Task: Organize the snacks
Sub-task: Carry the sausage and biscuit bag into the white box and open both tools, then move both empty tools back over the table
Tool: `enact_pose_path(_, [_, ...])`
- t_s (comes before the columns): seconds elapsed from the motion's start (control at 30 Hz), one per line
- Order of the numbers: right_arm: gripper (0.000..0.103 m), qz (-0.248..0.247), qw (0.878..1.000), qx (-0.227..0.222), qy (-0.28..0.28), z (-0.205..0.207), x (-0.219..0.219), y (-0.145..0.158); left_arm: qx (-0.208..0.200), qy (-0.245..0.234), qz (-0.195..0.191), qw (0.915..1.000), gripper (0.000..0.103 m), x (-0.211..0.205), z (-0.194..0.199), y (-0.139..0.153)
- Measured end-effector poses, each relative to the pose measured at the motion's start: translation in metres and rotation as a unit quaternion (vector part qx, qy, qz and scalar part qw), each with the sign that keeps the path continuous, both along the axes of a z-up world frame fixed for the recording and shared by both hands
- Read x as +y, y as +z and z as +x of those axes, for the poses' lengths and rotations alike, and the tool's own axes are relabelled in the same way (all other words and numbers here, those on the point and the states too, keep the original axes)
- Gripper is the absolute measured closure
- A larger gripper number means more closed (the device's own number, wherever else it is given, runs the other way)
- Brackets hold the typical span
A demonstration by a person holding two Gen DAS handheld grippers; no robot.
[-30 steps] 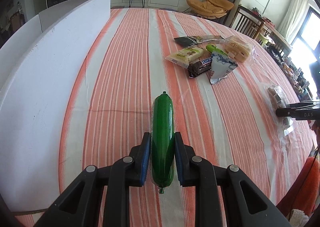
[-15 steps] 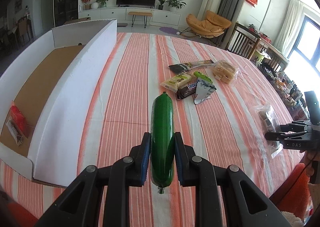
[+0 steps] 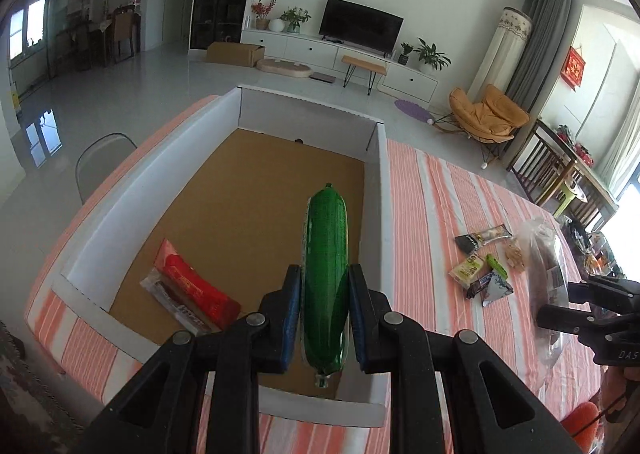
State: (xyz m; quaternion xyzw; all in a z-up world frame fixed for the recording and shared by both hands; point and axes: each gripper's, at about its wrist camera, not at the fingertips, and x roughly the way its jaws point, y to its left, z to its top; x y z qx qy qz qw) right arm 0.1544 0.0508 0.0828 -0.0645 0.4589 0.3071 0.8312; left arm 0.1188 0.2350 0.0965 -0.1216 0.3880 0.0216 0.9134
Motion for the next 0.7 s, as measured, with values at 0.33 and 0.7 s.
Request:
enact_pose_path(0.33, [0.017, 0.097, 0.995, -0.024, -0.008, 0.066, 0.136, 0.049, 0.006, 0.097, 0.054, 0.9938, 0.022, 0.082, 0.029, -0.016])
enact_pose_path(0.7, [0.017, -0.009, 0.975, -0.175, -0.14, 0.045, -0.061, 0.018, -0.045, -0.052, 0.02, 0.9974, 0.005, -0.054, -0.02, -0.005])
